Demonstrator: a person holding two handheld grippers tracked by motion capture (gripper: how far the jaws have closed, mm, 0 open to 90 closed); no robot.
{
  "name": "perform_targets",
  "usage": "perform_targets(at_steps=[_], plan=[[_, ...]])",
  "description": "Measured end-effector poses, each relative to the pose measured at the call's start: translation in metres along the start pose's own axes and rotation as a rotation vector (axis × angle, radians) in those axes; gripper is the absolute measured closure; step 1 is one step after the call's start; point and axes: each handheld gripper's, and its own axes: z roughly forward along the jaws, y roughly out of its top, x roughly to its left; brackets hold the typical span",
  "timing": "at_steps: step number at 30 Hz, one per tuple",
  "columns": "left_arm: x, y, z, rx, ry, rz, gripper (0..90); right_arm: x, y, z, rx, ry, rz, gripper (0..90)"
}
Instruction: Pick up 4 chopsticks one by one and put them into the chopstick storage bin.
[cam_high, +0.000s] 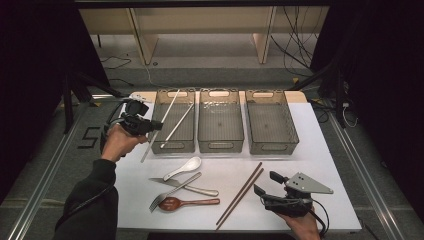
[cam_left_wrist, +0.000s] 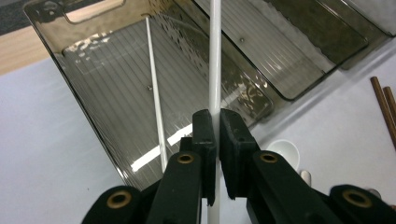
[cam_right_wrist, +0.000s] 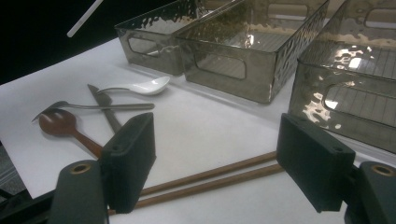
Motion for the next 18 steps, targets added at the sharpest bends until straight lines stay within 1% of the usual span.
perform_targets(at_steps=[7, 10, 12, 14, 15, 17, 18], plan=[[0.006, 0.018, 0.009, -0.001, 0.026, 0.012, 84.6, 0.0, 0.0, 0.0, 0.001, 0.002, 0.001, 29.0], [0.004, 0.024, 0.014, 0.014, 0.051, 0.04, 84.6, 0.0, 0.0, 0.001, 0.001, 0.002, 0.004, 29.0], [0.003, 0.028, 0.016, 0.015, 0.048, 0.048, 84.6, -0.001, -0.001, 0.001, 0.001, 0.002, 0.002, 29.0], [0.003, 0.032, 0.018, 0.013, 0.056, 0.053, 84.6, -0.001, 0.0, 0.001, 0.001, 0.002, 0.004, 29.0], [0.004, 0.034, 0.019, 0.003, 0.059, 0.05, 84.6, -0.001, 0.0, 0.001, 0.001, 0.002, 0.004, 29.0], [0.009, 0.038, 0.021, 0.002, 0.062, 0.044, 84.6, -0.001, -0.001, 0.001, 0.001, 0.003, 0.005, 29.0], [0.011, 0.04, 0.023, -0.002, 0.07, 0.046, 84.6, -0.001, -0.001, 0.001, 0.001, 0.004, 0.004, 29.0]])
